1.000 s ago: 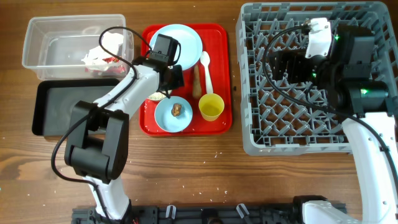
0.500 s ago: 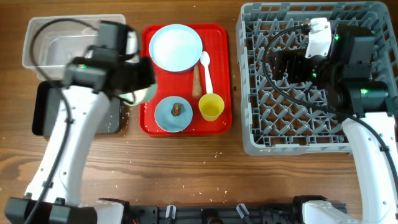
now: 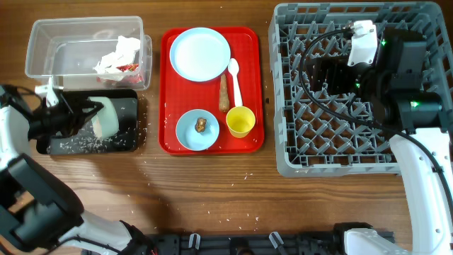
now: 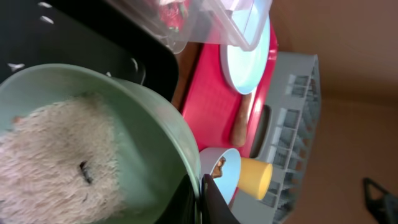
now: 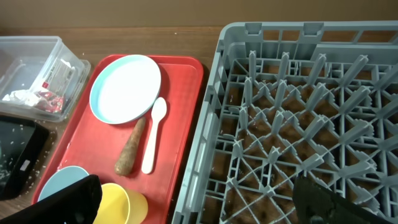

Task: Sort waste into correct bins and load items into the dishwasher rack
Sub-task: 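Tip the green bowl over the black tray to pour out rice, then set the green bowl back on the red tray with left gripper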

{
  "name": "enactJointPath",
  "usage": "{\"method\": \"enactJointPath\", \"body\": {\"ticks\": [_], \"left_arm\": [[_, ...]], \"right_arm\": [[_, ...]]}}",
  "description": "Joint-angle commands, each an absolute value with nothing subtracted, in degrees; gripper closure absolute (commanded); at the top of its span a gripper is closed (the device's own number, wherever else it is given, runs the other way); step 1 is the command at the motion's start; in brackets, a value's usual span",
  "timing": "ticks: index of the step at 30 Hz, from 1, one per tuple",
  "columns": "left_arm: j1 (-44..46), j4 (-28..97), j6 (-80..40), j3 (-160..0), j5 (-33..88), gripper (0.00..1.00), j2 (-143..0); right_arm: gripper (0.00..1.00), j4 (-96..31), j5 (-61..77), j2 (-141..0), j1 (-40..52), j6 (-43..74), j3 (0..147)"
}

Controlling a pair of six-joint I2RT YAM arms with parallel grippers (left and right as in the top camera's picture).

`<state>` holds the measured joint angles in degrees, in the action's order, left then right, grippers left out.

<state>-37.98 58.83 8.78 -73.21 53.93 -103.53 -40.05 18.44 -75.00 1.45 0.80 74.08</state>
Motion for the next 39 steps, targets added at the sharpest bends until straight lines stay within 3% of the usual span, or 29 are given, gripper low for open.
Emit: {"method": "enactJointPath", "body": {"ticks": [1, 6, 18, 24, 26, 30, 33, 36, 39], "left_arm": [[-40.7, 56.9, 12.1, -72.9, 68.2, 0.96, -109.1], [-46.3, 56.1, 11.6, -72.9, 90.1, 0.96, -110.0], [-48.8, 56.2, 3.2, -72.9, 89.6, 0.96, -110.0], [-47.4, 59.0, 4.6, -72.9, 89.1, 0.96, -108.4], [-43.1, 59.1, 4.7, -72.9, 82.1, 0.96, -104.3], [-25.2, 50.3, -1.7, -73.0, 60.1, 0.96, -94.4], [-7.7, 42.4, -8.0, -73.0, 37.8, 0.96, -92.9], [8.3, 36.8, -6.8, -73.0, 8.5, 0.96, -94.7], [16.6, 30.7, -1.1, -73.0, 0.2, 0.96, -99.6]], "right_arm": [[0.00, -39.9, 19.6, -75.6, 1.4, 1.7, 75.4], [0.00, -39.9, 19.6, -75.6, 1.4, 1.7, 75.4], [0.00, -40.1, 19.6, -75.5, 1.4, 3.2, 75.4], [0.00, -40.1, 19.6, -75.5, 1.4, 3.6, 75.4], [0.00, -39.9, 19.6, -75.5, 1.4, 3.6, 75.4], [0.00, -39.8, 19.6, -75.5, 1.4, 4.7, 75.4], [0.00, -40.2, 19.6, -75.5, 1.4, 4.7, 75.4], [0.00, -40.8, 19.6, -75.5, 1.4, 4.7, 75.4], [0.00, -41.4, 19.6, -75.5, 1.4, 4.7, 75.4]]}}
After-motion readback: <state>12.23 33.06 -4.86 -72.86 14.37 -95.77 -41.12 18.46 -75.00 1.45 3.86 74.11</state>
